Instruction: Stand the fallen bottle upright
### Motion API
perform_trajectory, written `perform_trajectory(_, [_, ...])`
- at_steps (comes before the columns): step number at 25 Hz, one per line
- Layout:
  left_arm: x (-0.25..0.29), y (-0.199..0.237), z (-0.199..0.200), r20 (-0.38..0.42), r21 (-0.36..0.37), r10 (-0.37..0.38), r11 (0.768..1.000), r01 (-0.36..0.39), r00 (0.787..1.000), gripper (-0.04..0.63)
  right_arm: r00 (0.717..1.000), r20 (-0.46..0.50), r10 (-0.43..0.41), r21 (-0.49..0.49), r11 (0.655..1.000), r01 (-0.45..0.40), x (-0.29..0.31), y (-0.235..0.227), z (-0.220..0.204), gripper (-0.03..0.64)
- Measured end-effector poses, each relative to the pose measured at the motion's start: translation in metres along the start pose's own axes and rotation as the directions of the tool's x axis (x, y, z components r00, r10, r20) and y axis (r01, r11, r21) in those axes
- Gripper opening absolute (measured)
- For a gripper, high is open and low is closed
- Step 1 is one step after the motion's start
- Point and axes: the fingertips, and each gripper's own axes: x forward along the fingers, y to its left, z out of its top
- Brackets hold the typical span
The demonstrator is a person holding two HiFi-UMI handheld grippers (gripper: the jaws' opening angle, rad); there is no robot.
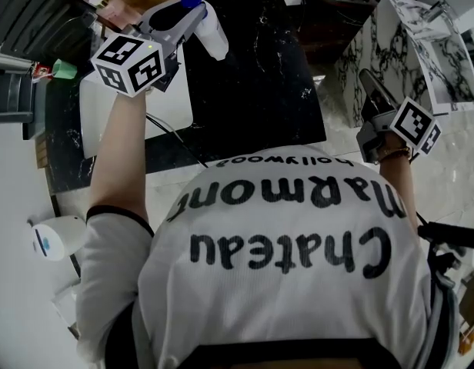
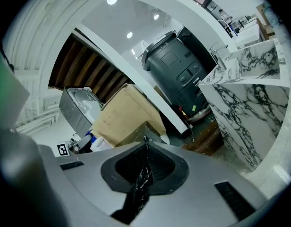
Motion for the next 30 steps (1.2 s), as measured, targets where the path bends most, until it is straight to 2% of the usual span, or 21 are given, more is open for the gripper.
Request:
perform_trajectory(5, [-0.003, 0.001, -0.001, 0.011, 0.001, -0.024, 1.0, 0.024, 1.0, 0.087, 1.0, 0.006, 0.011, -0.006, 1.0, -0.011, 0.002, 0.012, -0.009, 0.018])
perform_trajectory(8, [-0.003, 0.0, -0.001, 0.017, 0.007, -0.039, 0.999, 0.039, 0.999, 0.087, 0.999, 0.002, -0.042, 0.01, 0.999, 0.042, -0.003, 0.01, -0.017, 0.018])
perform_trajectory(12, [-0.002, 0.0, -0.001, 0.023, -0.004, -0.052, 0.999, 0.052, 0.998, 0.087, 0.999, 0.011, -0.035, 0.004, 0.999, 0.035, -0.004, 0.018, -0.024, 0.018])
perform_trajectory(15, [-0.002, 0.003, -0.001, 0.027, -0.015, -0.043, 0.999, 0.043, 0.999, 0.087, 0.996, 0.004, -0.089, 0.021, 0.996, 0.089, -0.009, 0.017, -0.032, 0.018])
perform_trajectory(20, [-0.001, 0.007, -0.002, 0.037, -0.033, -0.027, 0.999, 0.028, 0.999, 0.087, 0.999, 0.027, -0.038, 0.018, 0.999, 0.038, -0.007, 0.024, -0.04, 0.018])
perform_trajectory(26, [0.0, 0.007, -0.002, 0.045, -0.02, -0.029, 0.999, 0.03, 0.999, 0.089, 0.989, 0.023, -0.146, 0.057, 0.988, 0.144, -0.019, 0.018, -0.055, 0.018])
perform_trajectory(30, [0.0, 0.007, -0.001, 0.056, -0.003, -0.034, 0.999, 0.035, 0.998, 0.089, 0.991, 0.048, -0.123, 0.054, 0.991, 0.12, -0.019, 0.026, -0.058, 0.018])
